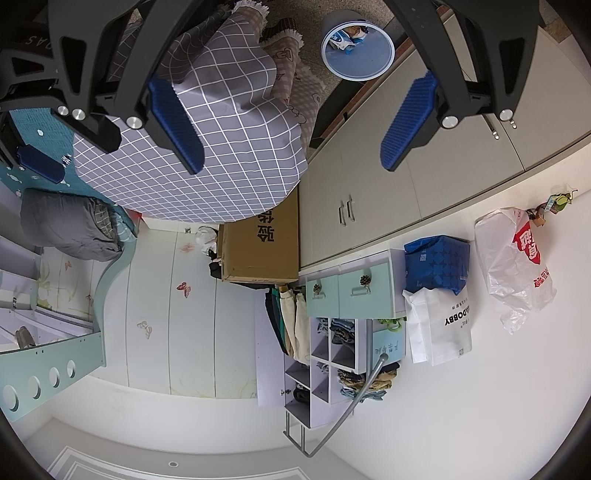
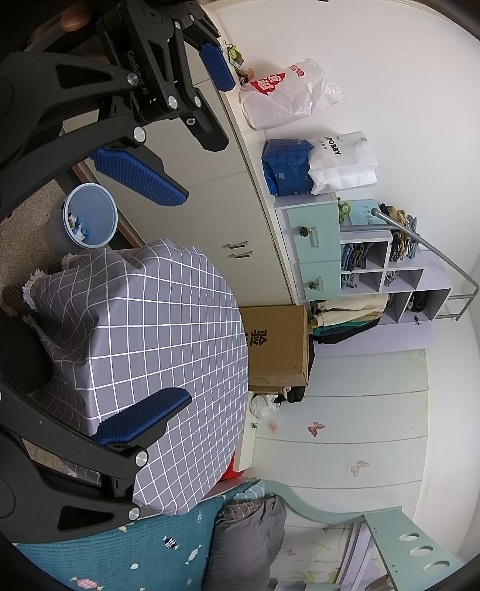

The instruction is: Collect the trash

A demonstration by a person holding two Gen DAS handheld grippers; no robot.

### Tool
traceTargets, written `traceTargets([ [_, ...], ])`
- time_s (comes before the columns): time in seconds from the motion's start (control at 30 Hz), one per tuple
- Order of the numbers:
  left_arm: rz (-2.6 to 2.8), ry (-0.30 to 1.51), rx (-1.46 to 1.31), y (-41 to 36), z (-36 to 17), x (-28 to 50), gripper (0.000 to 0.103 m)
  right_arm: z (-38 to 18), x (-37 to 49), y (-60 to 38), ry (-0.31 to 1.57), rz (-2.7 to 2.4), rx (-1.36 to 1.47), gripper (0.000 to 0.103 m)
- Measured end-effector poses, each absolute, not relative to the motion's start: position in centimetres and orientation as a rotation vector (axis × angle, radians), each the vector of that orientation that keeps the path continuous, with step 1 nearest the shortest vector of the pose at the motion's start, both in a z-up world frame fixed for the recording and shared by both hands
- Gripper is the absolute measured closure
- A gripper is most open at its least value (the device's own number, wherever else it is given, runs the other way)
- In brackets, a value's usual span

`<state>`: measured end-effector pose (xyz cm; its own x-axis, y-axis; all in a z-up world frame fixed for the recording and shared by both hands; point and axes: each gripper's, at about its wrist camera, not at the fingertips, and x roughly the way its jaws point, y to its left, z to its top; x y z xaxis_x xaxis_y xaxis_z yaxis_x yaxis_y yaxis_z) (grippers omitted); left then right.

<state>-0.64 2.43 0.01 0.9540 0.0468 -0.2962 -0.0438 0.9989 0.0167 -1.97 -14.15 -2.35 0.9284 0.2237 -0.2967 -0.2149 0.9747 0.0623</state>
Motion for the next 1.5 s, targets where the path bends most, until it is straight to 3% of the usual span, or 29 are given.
traceTargets([
  [1.5,0.067,0.337,0.033,2.9,-1.0,2.2,0.009,-3.0,0.3,-13.0,0.337,0.239,0.059,0.006],
])
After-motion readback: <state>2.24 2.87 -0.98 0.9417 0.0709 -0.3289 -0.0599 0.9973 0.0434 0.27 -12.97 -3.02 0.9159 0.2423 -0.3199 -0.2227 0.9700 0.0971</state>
